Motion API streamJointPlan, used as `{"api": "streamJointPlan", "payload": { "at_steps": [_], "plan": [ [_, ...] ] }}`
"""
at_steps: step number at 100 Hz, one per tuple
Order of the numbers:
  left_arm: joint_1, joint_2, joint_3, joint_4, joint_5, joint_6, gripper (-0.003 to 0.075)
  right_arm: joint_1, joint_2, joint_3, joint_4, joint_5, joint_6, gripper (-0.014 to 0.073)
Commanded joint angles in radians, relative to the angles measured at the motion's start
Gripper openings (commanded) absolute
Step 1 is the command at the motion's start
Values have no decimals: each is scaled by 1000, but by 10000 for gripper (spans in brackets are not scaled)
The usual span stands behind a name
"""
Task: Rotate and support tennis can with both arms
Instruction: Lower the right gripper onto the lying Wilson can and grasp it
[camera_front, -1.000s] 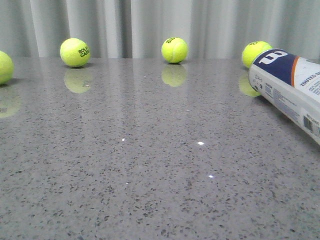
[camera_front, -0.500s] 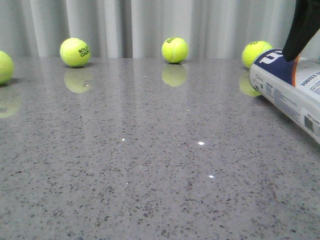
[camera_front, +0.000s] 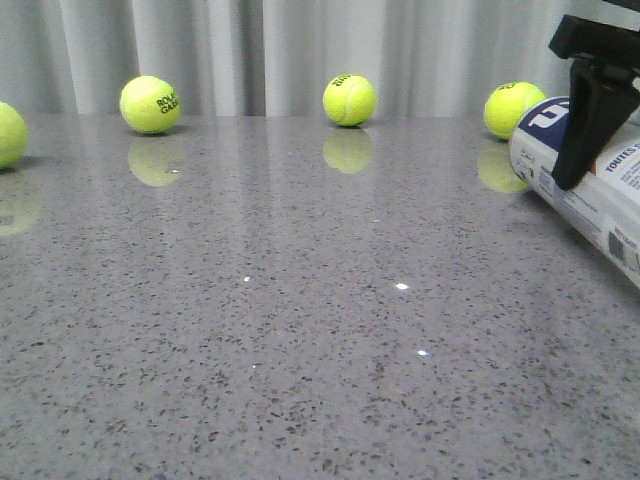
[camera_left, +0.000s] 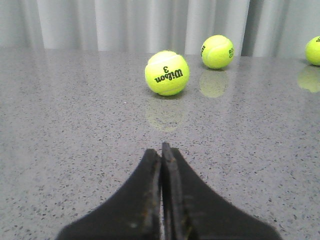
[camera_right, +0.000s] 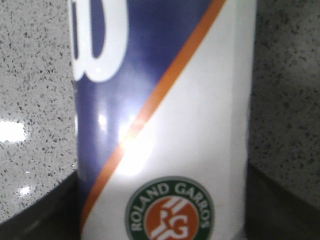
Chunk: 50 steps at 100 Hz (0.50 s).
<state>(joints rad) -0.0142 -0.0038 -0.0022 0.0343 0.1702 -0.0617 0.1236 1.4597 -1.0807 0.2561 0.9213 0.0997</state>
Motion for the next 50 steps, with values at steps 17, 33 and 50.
{"api": "streamJointPlan", "payload": {
  "at_steps": [17, 33, 50],
  "plan": [
    [0, -40, 46, -6, -80, -9, -21, 11, -33, -37, 20, -9, -1, 293],
    [0, -40, 46, -6, -80, -9, -21, 82, -32, -111, -41, 39, -9, 293],
    [0, -40, 46, -6, -80, -9, -21, 195, 1, -248, -90, 123, -121, 293]
  ]
}}
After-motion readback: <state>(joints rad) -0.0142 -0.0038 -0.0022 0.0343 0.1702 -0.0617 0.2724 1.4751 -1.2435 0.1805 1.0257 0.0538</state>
